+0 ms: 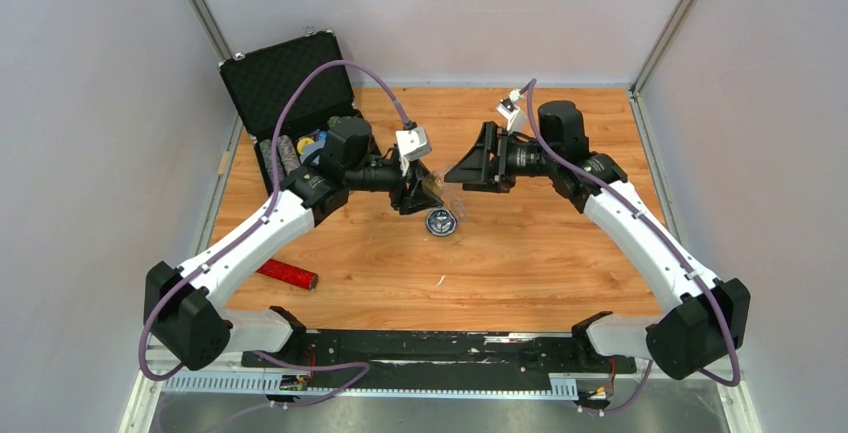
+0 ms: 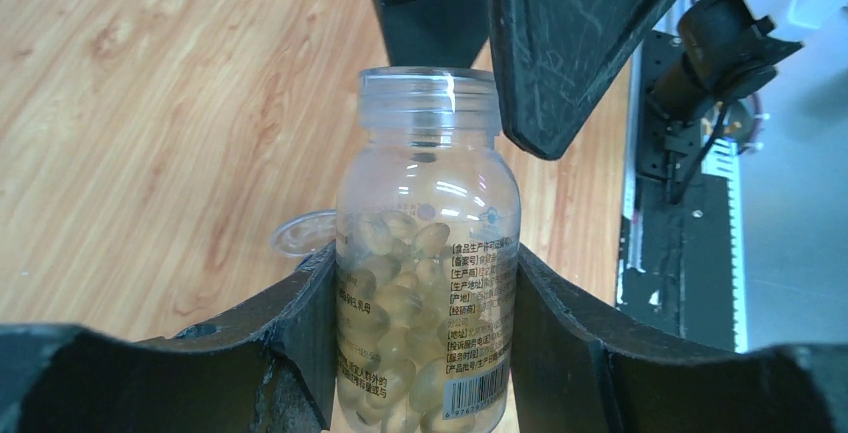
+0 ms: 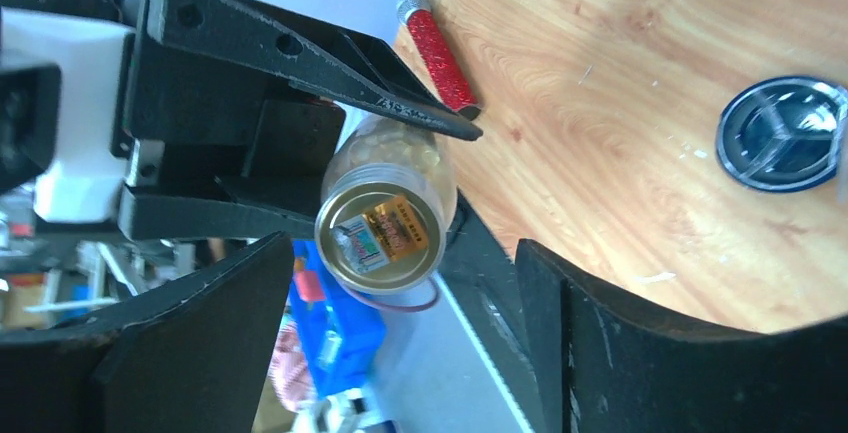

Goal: Sort the pills into containers

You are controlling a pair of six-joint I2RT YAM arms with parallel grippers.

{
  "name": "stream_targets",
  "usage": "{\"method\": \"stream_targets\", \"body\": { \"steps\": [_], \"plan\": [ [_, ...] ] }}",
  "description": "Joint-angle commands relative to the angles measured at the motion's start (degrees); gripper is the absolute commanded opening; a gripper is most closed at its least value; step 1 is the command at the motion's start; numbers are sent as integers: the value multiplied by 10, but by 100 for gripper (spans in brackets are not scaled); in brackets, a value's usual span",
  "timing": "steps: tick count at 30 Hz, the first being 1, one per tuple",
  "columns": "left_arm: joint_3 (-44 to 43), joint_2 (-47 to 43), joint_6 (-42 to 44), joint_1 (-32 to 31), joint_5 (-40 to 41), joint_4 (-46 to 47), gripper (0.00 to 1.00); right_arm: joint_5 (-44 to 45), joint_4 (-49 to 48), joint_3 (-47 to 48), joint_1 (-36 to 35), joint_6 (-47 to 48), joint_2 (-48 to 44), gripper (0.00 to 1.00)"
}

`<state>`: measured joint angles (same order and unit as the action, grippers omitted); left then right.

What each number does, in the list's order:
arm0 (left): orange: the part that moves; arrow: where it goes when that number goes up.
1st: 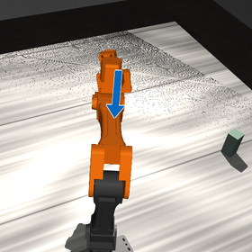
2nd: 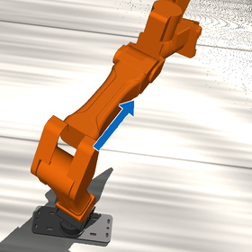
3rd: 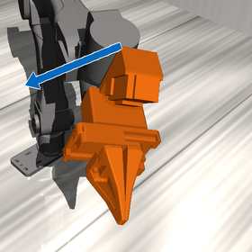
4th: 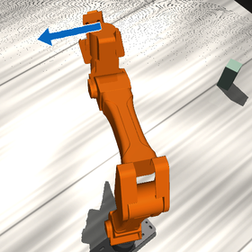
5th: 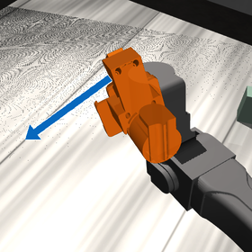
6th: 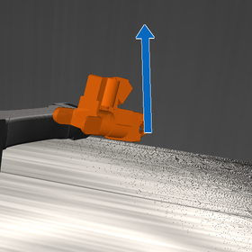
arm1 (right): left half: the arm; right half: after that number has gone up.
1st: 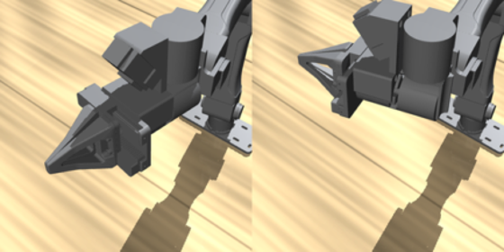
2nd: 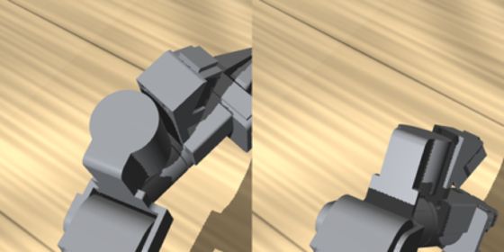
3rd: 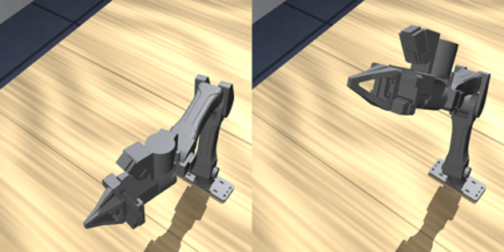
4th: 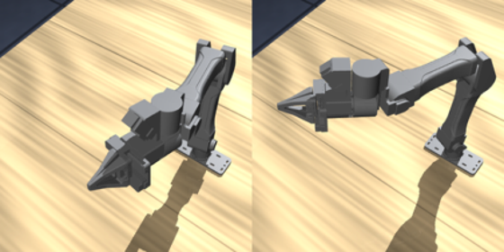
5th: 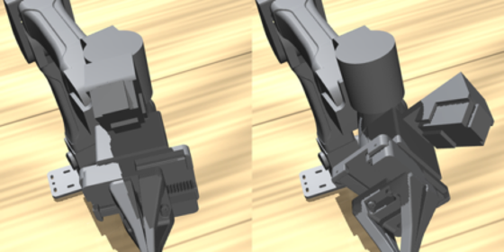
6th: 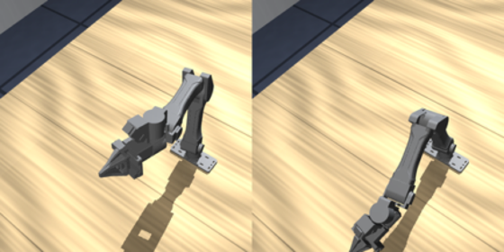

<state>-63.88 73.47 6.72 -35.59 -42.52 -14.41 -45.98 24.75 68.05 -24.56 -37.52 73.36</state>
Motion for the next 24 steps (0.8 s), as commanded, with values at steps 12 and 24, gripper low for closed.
{"method": "stream_targets", "body": {
  "steps": [12,24],
  "plan": [
    [-5,7,40,-2,18,6,0,-27,12,52,0,-138,49,20],
    [-13,19,51,-1,-123,-16,0,-194,-118,-59,13,208,5,0]
  ]
}}
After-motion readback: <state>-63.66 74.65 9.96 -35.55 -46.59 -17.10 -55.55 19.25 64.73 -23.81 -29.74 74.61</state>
